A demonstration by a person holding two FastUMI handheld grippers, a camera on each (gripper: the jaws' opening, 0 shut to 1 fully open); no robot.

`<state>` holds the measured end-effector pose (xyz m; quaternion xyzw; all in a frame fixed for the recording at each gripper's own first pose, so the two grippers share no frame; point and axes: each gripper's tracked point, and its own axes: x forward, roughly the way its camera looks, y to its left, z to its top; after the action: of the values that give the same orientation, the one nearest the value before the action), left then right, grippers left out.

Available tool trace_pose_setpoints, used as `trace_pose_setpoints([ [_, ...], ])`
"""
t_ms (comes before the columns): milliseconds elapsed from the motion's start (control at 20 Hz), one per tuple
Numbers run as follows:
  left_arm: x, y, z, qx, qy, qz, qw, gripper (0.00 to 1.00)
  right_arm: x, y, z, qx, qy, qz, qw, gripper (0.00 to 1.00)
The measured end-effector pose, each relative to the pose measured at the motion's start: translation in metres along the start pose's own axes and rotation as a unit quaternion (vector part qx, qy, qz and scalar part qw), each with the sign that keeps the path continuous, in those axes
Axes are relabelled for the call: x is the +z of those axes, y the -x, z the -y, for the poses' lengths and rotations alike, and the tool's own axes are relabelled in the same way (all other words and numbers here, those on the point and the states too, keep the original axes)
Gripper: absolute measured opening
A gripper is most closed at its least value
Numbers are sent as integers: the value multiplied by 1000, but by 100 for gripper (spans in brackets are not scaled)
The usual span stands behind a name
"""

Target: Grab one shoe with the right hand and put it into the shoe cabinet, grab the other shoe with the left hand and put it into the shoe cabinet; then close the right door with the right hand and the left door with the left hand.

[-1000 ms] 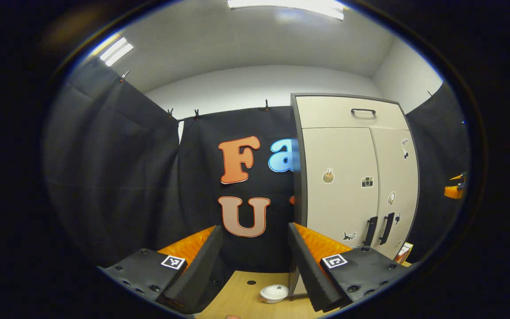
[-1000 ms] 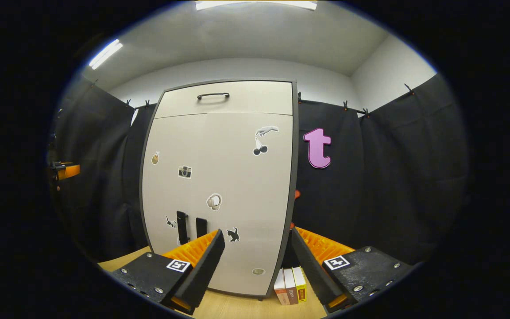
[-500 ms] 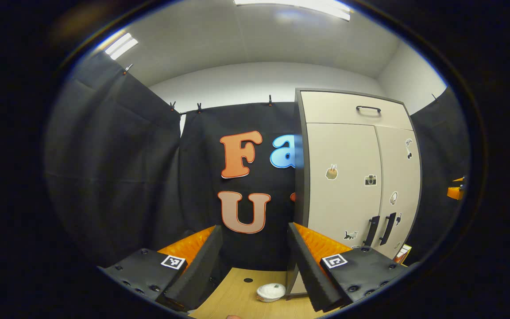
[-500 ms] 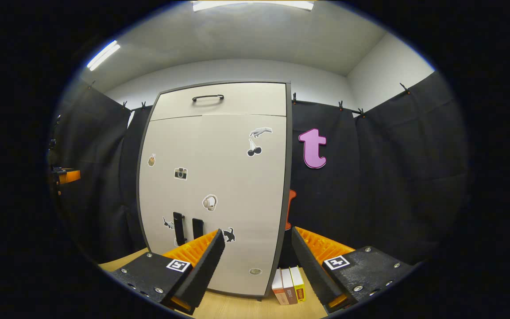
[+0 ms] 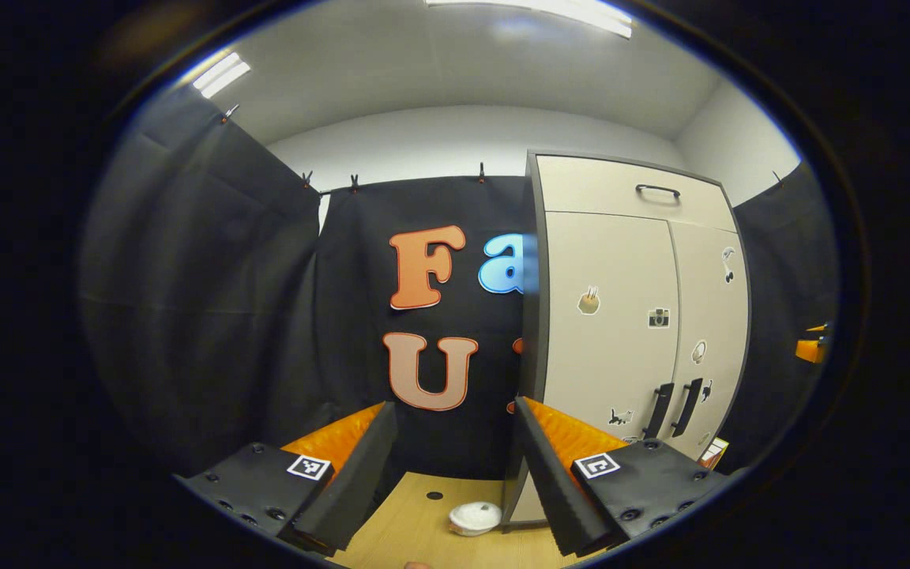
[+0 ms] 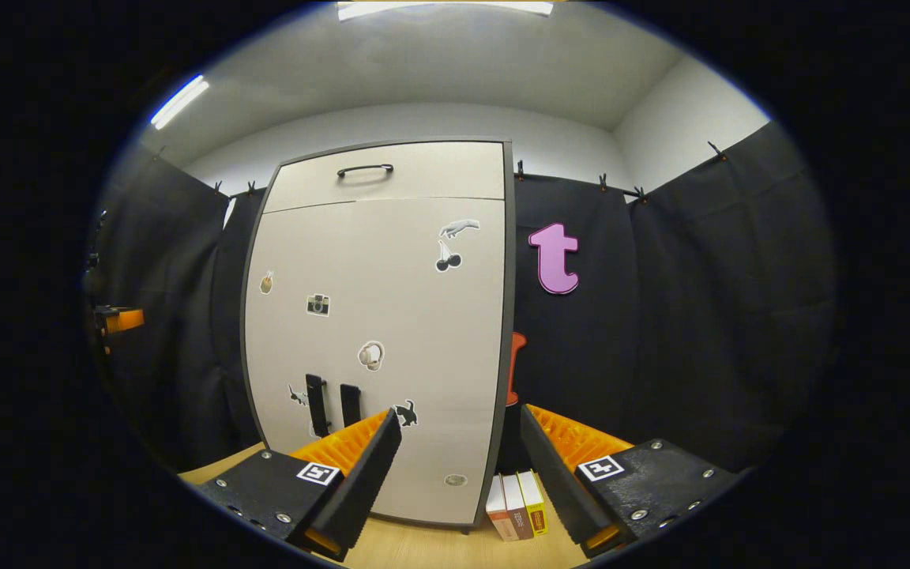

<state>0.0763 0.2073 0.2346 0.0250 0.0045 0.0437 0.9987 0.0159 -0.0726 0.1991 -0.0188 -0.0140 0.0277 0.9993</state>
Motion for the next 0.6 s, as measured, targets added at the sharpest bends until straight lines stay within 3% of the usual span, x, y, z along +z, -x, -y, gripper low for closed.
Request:
trace_pose_setpoints([
  [600, 10, 15, 3, 1, -1, 11, 1000, 99, -1, 15, 4, -2, -11, 2, 1000, 94],
])
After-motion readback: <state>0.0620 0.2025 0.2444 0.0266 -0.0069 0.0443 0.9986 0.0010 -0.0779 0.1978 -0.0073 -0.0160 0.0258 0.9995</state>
